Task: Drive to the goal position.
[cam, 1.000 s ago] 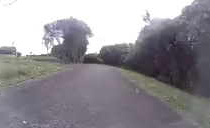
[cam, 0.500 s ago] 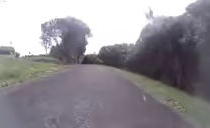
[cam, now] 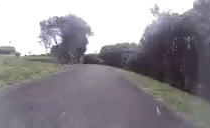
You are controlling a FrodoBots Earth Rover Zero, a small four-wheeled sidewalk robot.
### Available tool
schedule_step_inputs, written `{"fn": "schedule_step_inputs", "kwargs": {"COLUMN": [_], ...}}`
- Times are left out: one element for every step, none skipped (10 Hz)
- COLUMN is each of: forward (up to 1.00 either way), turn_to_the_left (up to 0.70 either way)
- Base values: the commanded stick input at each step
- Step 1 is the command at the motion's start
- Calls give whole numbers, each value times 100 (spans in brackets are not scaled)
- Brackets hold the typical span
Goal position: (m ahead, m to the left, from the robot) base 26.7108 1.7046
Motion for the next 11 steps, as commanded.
{"fn": "schedule_step_inputs", "kwargs": {"forward": [100, 100, 100, 100, 100, 100, 100, 100, 100, 100, 100], "turn_to_the_left": [2, 1, 0, 0, 0, 0, 0, 0, 0, 0, 0]}}
